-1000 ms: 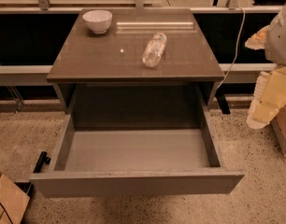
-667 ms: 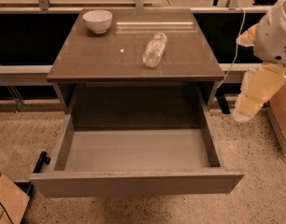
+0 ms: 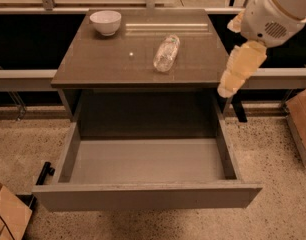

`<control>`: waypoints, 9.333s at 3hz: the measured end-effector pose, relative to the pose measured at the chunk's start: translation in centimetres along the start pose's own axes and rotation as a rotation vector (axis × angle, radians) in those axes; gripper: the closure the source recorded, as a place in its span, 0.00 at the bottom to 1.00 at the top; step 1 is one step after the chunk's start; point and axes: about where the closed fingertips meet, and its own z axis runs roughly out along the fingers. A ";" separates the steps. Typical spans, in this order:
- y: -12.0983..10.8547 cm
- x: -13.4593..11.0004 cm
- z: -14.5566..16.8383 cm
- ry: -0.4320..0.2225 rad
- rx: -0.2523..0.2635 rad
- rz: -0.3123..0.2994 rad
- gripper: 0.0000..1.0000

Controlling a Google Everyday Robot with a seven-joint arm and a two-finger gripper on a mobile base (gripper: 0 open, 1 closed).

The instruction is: Place water bottle into top drawer

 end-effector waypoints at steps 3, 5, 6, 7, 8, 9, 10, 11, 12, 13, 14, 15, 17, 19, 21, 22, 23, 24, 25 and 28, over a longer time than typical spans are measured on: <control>-4.6 -4.8 3.8 -0.192 0.041 0.140 0.00; -11.2 -8.4 10.6 -0.297 0.081 0.280 0.00; -11.2 -8.4 10.6 -0.297 0.081 0.280 0.00; -11.1 -8.0 12.6 -0.286 0.082 0.339 0.00; -11.6 -7.2 16.3 -0.290 0.081 0.449 0.00; -12.8 -6.8 19.4 -0.315 0.085 0.512 0.00; -13.9 -7.1 21.8 -0.342 0.081 0.550 0.00; -14.5 -7.8 23.9 -0.372 0.067 0.584 0.00; -14.6 -9.2 25.2 -0.398 0.052 0.586 0.00; -14.6 -10.6 25.7 -0.420 0.041 0.570 0.00; -14.6 -12.1 26.5 -0.440 0.022 0.560 0.00; -14.7 -12.5 27.1 -0.445 0.011 0.560 0.00; -16.9 -10.3 27.5 -0.418 0.071 0.633 0.01; -17.4 -7.3 24.9 -0.389 0.170 0.658 0.45; -17.1 -7.6 25.4 -0.386 0.160 0.656 0.19; -17.0 -7.7 25.7 -0.385 0.156 0.655 0.00; -17.3 -8.5 25.3 -0.429 0.182 0.665 0.00; -17.7 -10.6 25.0 -0.510 0.200 0.683 0.00; -18.0 -12.1 25.5 -0.564 0.201 0.734 0.00; -19.7 -15.9 30.2 -0.583 0.207 0.781 0.00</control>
Offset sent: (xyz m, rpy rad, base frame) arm 0.0223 0.0083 -0.0047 0.1263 0.0123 -0.0792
